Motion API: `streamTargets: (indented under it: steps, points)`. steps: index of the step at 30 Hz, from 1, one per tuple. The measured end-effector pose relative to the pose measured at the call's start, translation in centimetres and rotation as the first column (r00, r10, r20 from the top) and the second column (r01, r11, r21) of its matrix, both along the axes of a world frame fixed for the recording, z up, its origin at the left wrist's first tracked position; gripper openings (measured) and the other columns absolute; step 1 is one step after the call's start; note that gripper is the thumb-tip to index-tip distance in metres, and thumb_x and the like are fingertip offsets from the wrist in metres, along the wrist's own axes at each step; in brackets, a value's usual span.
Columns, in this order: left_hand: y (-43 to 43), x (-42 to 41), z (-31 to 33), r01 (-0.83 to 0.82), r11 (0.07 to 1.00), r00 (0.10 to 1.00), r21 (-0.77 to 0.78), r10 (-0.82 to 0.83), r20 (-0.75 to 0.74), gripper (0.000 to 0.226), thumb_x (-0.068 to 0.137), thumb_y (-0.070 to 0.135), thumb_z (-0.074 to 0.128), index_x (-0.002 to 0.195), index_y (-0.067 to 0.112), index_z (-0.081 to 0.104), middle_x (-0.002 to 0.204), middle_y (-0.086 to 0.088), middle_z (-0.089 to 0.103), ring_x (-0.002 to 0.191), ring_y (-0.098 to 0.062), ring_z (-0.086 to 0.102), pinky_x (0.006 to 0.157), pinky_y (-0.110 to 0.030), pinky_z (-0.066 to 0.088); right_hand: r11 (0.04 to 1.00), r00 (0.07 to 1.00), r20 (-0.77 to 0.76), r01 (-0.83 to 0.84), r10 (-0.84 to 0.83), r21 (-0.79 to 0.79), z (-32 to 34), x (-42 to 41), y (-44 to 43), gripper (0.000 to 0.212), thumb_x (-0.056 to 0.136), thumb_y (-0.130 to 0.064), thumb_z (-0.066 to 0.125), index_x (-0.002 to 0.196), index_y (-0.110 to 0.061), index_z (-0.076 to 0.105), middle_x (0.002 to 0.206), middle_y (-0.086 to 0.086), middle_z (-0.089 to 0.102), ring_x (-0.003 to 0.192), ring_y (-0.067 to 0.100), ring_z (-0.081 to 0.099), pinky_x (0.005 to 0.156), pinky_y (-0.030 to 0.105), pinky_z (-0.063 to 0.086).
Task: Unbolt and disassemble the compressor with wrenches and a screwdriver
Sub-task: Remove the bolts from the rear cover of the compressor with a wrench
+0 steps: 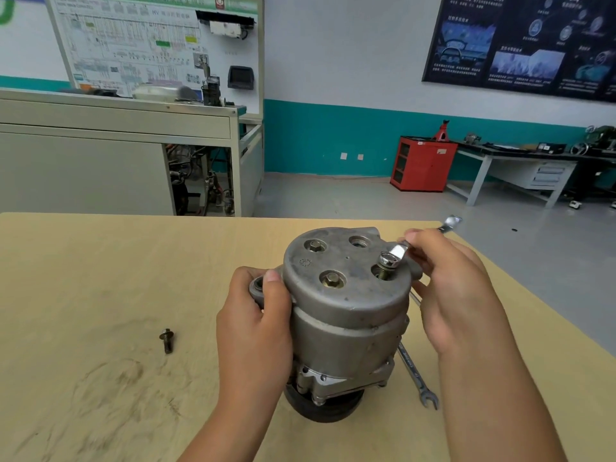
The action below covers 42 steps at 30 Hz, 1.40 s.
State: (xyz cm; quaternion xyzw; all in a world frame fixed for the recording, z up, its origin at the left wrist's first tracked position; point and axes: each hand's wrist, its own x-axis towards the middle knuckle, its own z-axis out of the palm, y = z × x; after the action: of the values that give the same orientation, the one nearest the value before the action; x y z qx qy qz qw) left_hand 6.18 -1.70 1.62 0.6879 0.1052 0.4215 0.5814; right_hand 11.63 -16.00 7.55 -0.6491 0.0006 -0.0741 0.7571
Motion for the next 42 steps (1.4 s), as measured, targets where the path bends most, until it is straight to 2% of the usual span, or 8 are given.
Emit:
streamTargets:
  steps: [6, 10, 12, 15, 22, 29, 34, 42]
  points:
    - [0.1, -0.1, -0.2, -0.006, 1.000, 1.000, -0.013, 0.006, -0.005, 0.028, 0.083, 0.043, 0.037, 0.066, 0.021, 0.044, 0.052, 0.018, 0.052, 0.045, -0.001, 0.043, 0.043, -0.015, 0.035, 0.859, 0.983, 0.040, -0.136, 0.179, -0.494, 2.5, 1.7, 0.4, 0.035, 0.081, -0.019, 0.058, 0.089, 0.015, 0.054, 0.068, 0.004, 0.040, 0.057, 0.013, 0.037, 0.049, 0.026, 0.029]
    - [0.0, 0.0, -0.1, -0.014, 1.000, 1.000, 0.007, 0.014, -0.004, 0.026, 0.084, 0.041, 0.038, 0.066, 0.024, 0.044, 0.055, 0.020, 0.053, 0.048, 0.002, 0.046, 0.047, -0.011, 0.036, 0.682, 0.960, 0.135, -0.071, 0.245, -0.728, 3.8, 1.3, 1.3, 0.013, 0.075, -0.028, 0.066, 0.067, -0.020, 0.071, 0.080, -0.010, 0.063, 0.084, 0.012, 0.056, 0.072, 0.035, 0.049]
    - [0.0, 0.1, -0.1, -0.014, 1.000, 1.000, 0.012, 0.014, -0.007, 0.026, 0.084, 0.041, 0.038, 0.065, 0.025, 0.044, 0.055, 0.019, 0.053, 0.049, 0.001, 0.046, 0.047, -0.011, 0.036, 0.594, 0.929, 0.190, -0.039, 0.318, -0.804, 3.8, 0.3, 1.8, 0.016, 0.077, -0.027, 0.066, 0.065, -0.039, 0.065, 0.106, -0.015, 0.059, 0.113, 0.016, 0.046, 0.097, 0.041, 0.040]
    - [0.0, 0.0, -0.1, -0.007, 1.000, 1.000, -0.004, 0.007, -0.006, 0.027, 0.084, 0.041, 0.038, 0.067, 0.022, 0.046, 0.057, 0.017, 0.054, 0.051, 0.001, 0.047, 0.048, -0.011, 0.036, 0.510, 0.850, 0.289, 0.029, 0.440, -0.860, 3.3, -1.3, 2.0, 0.025, 0.084, -0.027, 0.067, 0.074, -0.049, 0.061, 0.106, -0.027, 0.047, 0.112, 0.006, 0.031, 0.096, 0.029, 0.027]
    - [-0.1, -0.1, -0.2, 0.058, 0.994, 0.998, -0.089, -0.058, 0.002, 0.015, 0.092, 0.034, 0.047, 0.080, 0.037, 0.054, 0.055, 0.012, 0.057, 0.044, -0.002, 0.045, 0.041, -0.022, 0.037, 0.608, 0.724, 0.576, 0.274, 0.379, -0.745, 0.7, -2.8, 0.4, 0.012, 0.083, -0.032, 0.067, 0.091, -0.036, 0.075, 0.094, -0.017, 0.041, 0.088, 0.006, 0.032, 0.080, 0.007, 0.026]
    - [1.9, -0.6, 3.0, 0.207, 0.967, 0.978, 0.147, -0.210, 0.006, 0.027, 0.089, 0.012, 0.058, 0.089, 0.037, 0.068, 0.097, 0.022, 0.069, 0.096, -0.001, 0.064, 0.079, -0.031, 0.053, 0.785, 0.655, 0.725, 0.327, 0.213, -0.526, -2.0, -3.3, -0.6, 0.017, 0.083, -0.022, 0.063, 0.097, -0.020, 0.074, 0.095, -0.011, 0.052, 0.092, 0.014, 0.051, 0.080, 0.010, 0.037]
    - [1.7, -0.9, 8.1, 0.407, 0.758, 0.912, 0.510, -0.368, -0.181, 0.032, 0.084, 0.011, 0.061, 0.100, 0.038, 0.065, 0.095, 0.028, 0.068, 0.092, 0.011, 0.060, 0.077, -0.007, 0.047, 0.904, 0.658, 0.746, 0.252, 0.102, -0.345, -3.0, -3.5, -1.2, 0.012, 0.087, -0.022, 0.060, 0.094, -0.024, 0.069, 0.094, -0.014, 0.064, 0.096, 0.002, 0.060, 0.081, 0.010, 0.043]
    - [-0.5, 1.8, 11.2, 0.714, 0.492, 0.696, 0.499, -0.421, -0.582, 0.041, 0.079, 0.020, 0.075, 0.115, 0.033, 0.062, 0.086, 0.022, 0.066, 0.081, 0.008, 0.059, 0.067, -0.005, 0.045, 0.999, 0.800, 0.599, -0.052, 0.048, -0.012, -3.0, -2.9, -1.2, 0.026, 0.075, -0.010, 0.064, 0.088, -0.032, 0.067, 0.093, -0.003, 0.074, 0.092, 0.013, 0.070, 0.079, 0.017, 0.052]
